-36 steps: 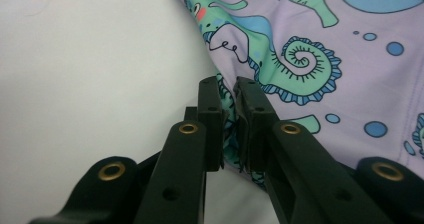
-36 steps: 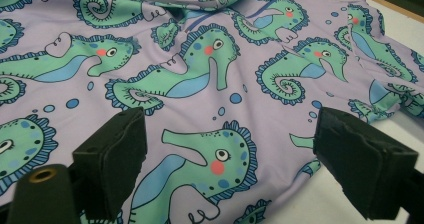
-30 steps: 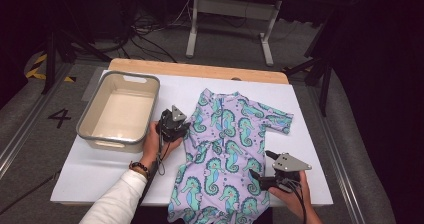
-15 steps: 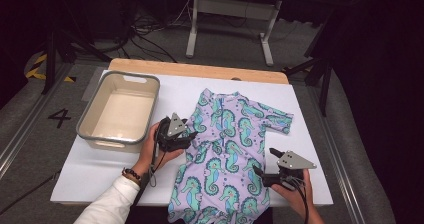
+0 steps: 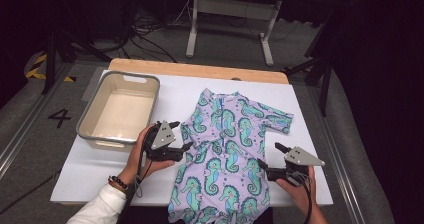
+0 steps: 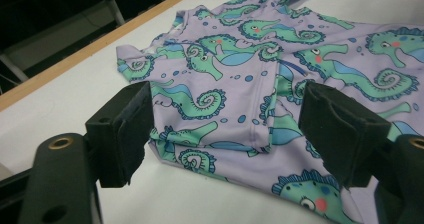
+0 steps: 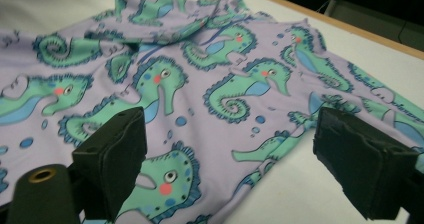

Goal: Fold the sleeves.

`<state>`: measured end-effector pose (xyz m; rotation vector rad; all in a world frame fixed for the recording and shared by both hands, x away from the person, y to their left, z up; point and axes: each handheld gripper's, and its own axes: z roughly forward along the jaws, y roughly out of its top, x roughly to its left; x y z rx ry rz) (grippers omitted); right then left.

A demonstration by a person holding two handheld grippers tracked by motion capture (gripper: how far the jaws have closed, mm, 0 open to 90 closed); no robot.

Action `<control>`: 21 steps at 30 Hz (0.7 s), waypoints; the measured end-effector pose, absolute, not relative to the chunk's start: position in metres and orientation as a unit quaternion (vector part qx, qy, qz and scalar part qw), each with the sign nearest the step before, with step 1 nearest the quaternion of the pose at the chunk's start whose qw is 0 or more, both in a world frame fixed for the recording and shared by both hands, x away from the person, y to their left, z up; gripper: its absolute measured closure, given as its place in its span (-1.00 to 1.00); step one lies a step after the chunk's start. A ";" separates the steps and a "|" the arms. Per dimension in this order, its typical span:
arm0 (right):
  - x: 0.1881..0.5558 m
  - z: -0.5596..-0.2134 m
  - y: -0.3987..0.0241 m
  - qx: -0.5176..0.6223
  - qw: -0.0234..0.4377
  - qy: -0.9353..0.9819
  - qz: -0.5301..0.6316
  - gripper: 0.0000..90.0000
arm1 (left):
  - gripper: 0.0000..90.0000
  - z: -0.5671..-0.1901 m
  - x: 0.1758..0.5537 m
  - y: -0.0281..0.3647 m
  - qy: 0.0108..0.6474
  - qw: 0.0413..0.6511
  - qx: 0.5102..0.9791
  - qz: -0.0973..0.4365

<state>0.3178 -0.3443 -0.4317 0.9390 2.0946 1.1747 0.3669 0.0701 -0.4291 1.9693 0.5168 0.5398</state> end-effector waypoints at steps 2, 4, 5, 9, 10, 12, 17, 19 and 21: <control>0.322 -0.428 -0.348 0.359 0.281 0.772 0.443 -0.67 | -0.59 -0.428 0.364 0.072 0.212 0.497 0.814 0.215; 0.325 -0.426 -0.351 0.365 0.282 0.765 0.449 -0.67 | -0.60 -0.429 0.358 0.076 0.199 0.500 0.815 0.213; 0.328 -0.424 -0.352 0.367 0.288 0.762 0.448 -0.67 | -0.61 -0.430 0.355 0.077 0.196 0.497 0.818 0.213; 0.340 -0.417 -0.360 0.383 0.310 0.748 0.445 -0.68 | -0.65 -0.433 0.347 0.084 0.190 0.500 0.818 0.211; 0.345 -0.415 -0.363 0.388 0.314 0.745 0.443 -0.68 | -0.66 -0.434 0.344 0.087 0.189 0.501 0.817 0.213; 0.358 -0.411 -0.370 0.399 0.314 0.739 0.441 -0.69 | -0.67 -0.436 0.339 0.092 0.190 0.505 0.815 0.210; 0.391 -0.411 -0.387 0.432 0.300 0.744 0.413 -0.68 | -0.71 -0.443 0.333 0.099 0.193 0.497 0.821 0.207; 0.408 -0.412 -0.398 0.439 0.299 0.749 0.397 -0.65 | -0.73 -0.445 0.331 0.104 0.198 0.493 0.822 0.206; 0.414 -0.411 -0.402 0.444 0.298 0.749 0.391 -0.64 | -0.75 -0.446 0.330 0.105 0.199 0.493 0.823 0.203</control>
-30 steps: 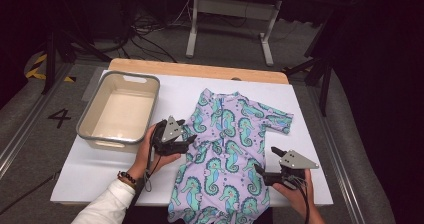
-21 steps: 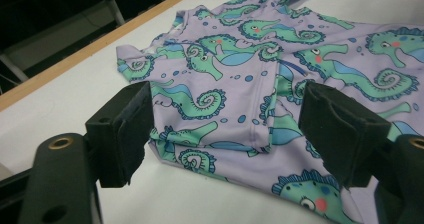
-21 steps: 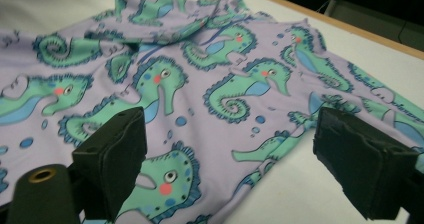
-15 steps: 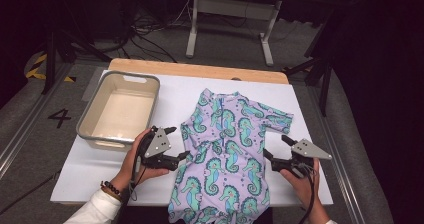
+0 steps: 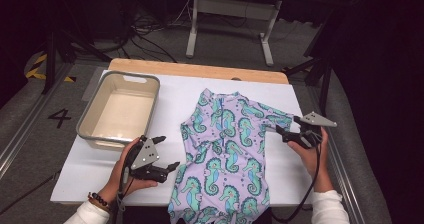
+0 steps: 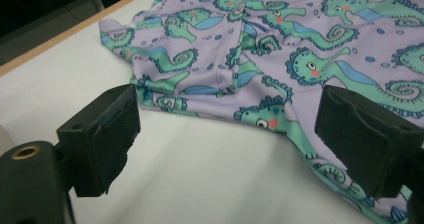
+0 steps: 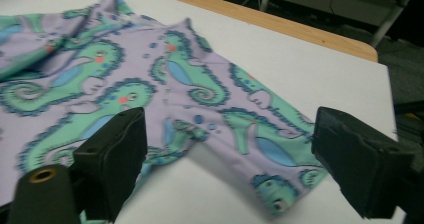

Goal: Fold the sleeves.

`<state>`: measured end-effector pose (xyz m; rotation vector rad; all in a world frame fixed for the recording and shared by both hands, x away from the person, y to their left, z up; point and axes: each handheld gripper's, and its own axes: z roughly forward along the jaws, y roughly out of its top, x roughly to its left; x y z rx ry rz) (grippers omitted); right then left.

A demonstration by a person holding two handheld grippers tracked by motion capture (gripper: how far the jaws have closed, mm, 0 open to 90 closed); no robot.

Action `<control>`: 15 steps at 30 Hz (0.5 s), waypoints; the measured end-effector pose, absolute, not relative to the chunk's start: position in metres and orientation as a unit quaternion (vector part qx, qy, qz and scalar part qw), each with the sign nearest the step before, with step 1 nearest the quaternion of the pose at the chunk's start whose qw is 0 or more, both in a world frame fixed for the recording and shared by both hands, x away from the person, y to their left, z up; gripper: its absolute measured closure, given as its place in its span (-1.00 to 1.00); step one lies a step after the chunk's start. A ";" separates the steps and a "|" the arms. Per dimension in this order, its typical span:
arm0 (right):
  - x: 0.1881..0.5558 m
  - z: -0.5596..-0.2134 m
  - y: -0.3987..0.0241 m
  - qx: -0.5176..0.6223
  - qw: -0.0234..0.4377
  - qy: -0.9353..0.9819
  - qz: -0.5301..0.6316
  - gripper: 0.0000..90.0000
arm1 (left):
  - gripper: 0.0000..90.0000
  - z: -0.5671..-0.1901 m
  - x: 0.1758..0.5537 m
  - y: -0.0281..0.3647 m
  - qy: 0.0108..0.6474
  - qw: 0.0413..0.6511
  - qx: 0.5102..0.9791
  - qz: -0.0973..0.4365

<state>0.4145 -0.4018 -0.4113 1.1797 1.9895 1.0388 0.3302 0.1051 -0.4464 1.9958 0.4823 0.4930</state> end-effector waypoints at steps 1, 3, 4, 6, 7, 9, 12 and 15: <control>0.421 -0.411 -0.406 0.450 0.296 0.747 0.389 -0.61 | -0.75 -0.448 0.329 0.107 0.200 0.489 0.824 0.204; 0.436 -0.412 -0.416 0.470 0.296 0.738 0.384 -0.44 | -0.77 -0.449 0.329 0.108 0.203 0.489 0.825 0.200; 0.442 -0.413 -0.419 0.476 0.297 0.734 0.383 -0.39 | -0.78 -0.450 0.328 0.108 0.204 0.489 0.824 0.201; 0.452 -0.416 -0.423 0.489 0.306 0.726 0.374 -0.35 | -0.78 -0.451 0.327 0.108 0.205 0.491 0.823 0.198; 0.458 -0.418 -0.424 0.494 0.307 0.726 0.367 -0.33 | -0.79 -0.452 0.327 0.107 0.204 0.489 0.824 0.199; 0.469 -0.423 -0.427 0.511 0.300 0.724 0.353 -0.32 | -0.79 -0.453 0.327 0.107 0.202 0.489 0.825 0.198; 0.483 -0.430 -0.433 0.531 0.297 0.720 0.333 -0.17 | -0.78 -0.453 0.326 0.106 0.197 0.491 0.826 0.196; 0.492 -0.437 -0.440 0.557 0.284 0.710 0.324 -0.02 | -0.77 -0.454 0.325 0.106 0.195 0.491 0.826 0.193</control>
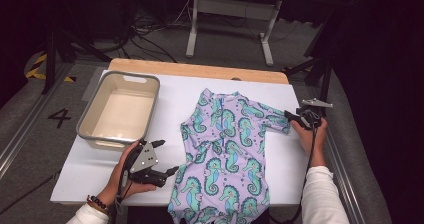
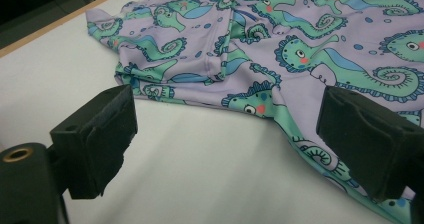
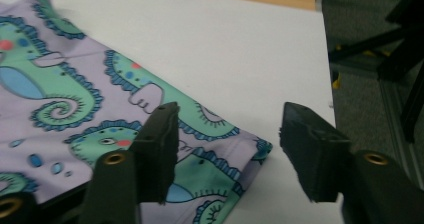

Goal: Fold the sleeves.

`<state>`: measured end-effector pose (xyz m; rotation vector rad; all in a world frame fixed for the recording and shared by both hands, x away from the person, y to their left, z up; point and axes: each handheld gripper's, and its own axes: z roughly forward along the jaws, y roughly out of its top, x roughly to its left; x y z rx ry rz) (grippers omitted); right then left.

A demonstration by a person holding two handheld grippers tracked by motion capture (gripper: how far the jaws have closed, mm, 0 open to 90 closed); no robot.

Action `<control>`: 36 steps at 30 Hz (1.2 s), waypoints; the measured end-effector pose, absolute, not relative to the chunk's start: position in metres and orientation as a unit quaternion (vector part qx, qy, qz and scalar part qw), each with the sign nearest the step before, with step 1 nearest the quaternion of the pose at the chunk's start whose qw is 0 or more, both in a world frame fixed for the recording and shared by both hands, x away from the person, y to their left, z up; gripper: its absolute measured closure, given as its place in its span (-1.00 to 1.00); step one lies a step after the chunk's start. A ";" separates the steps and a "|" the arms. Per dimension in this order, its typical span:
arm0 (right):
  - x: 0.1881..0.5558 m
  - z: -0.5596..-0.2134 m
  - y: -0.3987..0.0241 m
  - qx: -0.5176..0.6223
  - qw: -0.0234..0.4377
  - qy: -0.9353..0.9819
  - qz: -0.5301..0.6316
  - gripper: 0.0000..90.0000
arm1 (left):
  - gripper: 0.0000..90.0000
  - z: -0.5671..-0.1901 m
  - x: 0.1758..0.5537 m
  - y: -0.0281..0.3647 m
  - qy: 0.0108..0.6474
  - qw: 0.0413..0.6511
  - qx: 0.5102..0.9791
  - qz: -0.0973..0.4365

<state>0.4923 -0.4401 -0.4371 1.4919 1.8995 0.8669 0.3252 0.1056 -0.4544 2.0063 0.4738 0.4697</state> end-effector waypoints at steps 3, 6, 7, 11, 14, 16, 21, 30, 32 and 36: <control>0.499 -0.444 -0.441 0.564 0.277 0.717 0.301 -0.05 | -0.80 -0.455 0.325 0.107 0.194 0.488 0.829 0.194; 0.505 -0.447 -0.442 0.577 0.266 0.713 0.295 -0.07 | -0.80 -0.454 0.325 0.108 0.197 0.491 0.826 0.194; 0.506 -0.448 -0.443 0.583 0.262 0.709 0.297 -0.05 | -0.80 -0.455 0.326 0.108 0.197 0.491 0.826 0.192; 0.507 -0.453 -0.446 0.594 0.243 0.709 0.291 0.15 | -0.80 -0.455 0.325 0.108 0.196 0.490 0.828 0.191; 0.505 -0.452 -0.444 0.593 0.238 0.711 0.292 0.43 | -0.80 -0.455 0.325 0.108 0.197 0.490 0.828 0.187; 0.506 -0.451 -0.442 0.585 0.232 0.720 0.293 0.75 | -0.81 -0.456 0.325 0.108 0.196 0.487 0.830 0.187; 0.505 -0.450 -0.435 0.580 0.237 0.726 0.284 0.96 | -0.81 -0.455 0.325 0.108 0.197 0.488 0.829 0.188; 0.497 -0.424 -0.420 0.557 0.273 0.721 0.307 0.97 | -0.87 -0.454 0.325 0.109 0.199 0.494 0.825 0.186; 0.492 -0.417 -0.411 0.540 0.280 0.727 0.319 0.97 | -0.88 -0.454 0.324 0.108 0.200 0.492 0.826 0.188; 0.482 -0.401 -0.389 0.500 0.284 0.738 0.353 0.97 | -0.88 -0.455 0.323 0.109 0.202 0.488 0.827 0.190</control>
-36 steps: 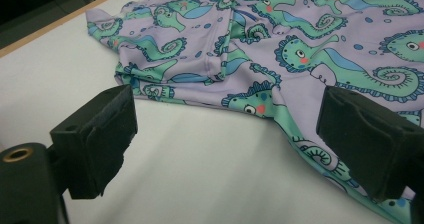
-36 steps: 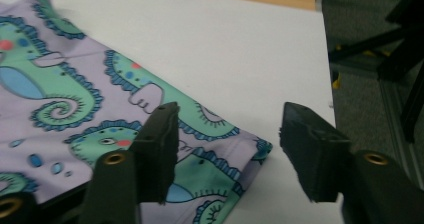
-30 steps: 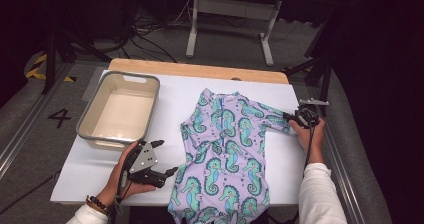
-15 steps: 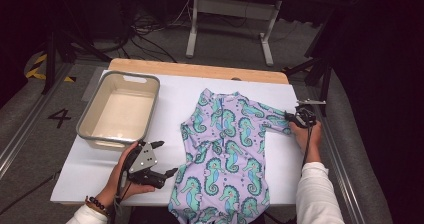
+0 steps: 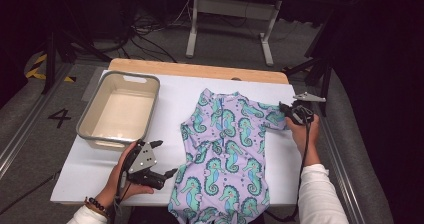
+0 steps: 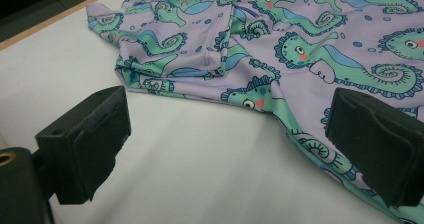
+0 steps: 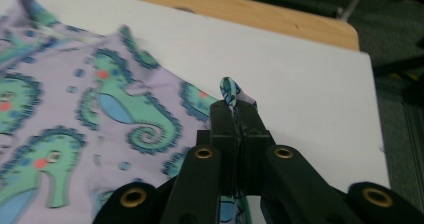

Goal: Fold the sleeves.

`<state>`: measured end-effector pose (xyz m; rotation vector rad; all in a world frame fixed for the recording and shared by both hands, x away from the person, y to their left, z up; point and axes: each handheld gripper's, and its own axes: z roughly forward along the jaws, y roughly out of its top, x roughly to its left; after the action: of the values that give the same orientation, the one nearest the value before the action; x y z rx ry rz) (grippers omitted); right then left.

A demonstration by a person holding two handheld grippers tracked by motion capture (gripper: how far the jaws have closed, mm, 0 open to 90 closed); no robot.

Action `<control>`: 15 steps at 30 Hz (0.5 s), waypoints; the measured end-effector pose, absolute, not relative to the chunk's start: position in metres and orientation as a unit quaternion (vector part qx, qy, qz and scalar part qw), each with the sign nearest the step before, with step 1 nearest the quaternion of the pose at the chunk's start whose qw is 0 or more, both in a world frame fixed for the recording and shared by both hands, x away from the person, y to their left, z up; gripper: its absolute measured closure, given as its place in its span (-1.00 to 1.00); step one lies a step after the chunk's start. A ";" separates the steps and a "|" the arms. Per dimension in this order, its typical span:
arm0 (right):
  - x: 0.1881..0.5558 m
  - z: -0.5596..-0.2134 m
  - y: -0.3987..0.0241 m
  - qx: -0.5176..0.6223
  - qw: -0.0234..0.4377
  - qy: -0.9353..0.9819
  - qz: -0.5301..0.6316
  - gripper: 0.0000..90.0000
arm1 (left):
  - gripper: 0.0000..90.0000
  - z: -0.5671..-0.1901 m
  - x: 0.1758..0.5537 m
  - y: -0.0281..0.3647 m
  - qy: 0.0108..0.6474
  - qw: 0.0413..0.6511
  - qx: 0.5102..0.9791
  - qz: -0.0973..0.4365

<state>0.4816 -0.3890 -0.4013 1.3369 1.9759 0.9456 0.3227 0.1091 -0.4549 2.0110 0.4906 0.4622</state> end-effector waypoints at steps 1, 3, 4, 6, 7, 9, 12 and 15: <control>0.479 -0.398 -0.382 0.488 0.284 0.744 0.358 0.97 | -0.88 -0.455 0.322 0.109 0.202 0.487 0.828 0.189; 0.476 -0.394 -0.371 0.473 0.280 0.752 0.364 0.97 | -0.88 -0.455 0.322 0.108 0.201 0.484 0.830 0.190; 0.474 -0.392 -0.365 0.464 0.275 0.757 0.369 0.97 | -0.88 -0.455 0.321 0.108 0.200 0.484 0.830 0.191; 0.469 -0.387 -0.351 0.445 0.275 0.766 0.373 0.97 | -0.88 -0.454 0.320 0.107 0.197 0.484 0.831 0.192; 0.466 -0.385 -0.343 0.435 0.276 0.770 0.375 0.98 | -0.88 -0.454 0.319 0.107 0.196 0.485 0.830 0.191; 0.462 -0.382 -0.331 0.419 0.274 0.779 0.377 0.98 | -0.88 -0.454 0.318 0.107 0.194 0.484 0.830 0.195; 0.454 -0.379 -0.311 0.397 0.269 0.790 0.381 0.98 | -0.88 -0.453 0.318 0.108 0.197 0.488 0.827 0.196; 0.448 -0.380 -0.294 0.377 0.262 0.802 0.382 0.97 | -0.88 -0.454 0.318 0.107 0.198 0.489 0.827 0.193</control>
<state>0.4483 -0.2940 -0.3805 1.0196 2.1695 1.0347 0.3176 0.1075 -0.4537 2.0103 0.4802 0.4694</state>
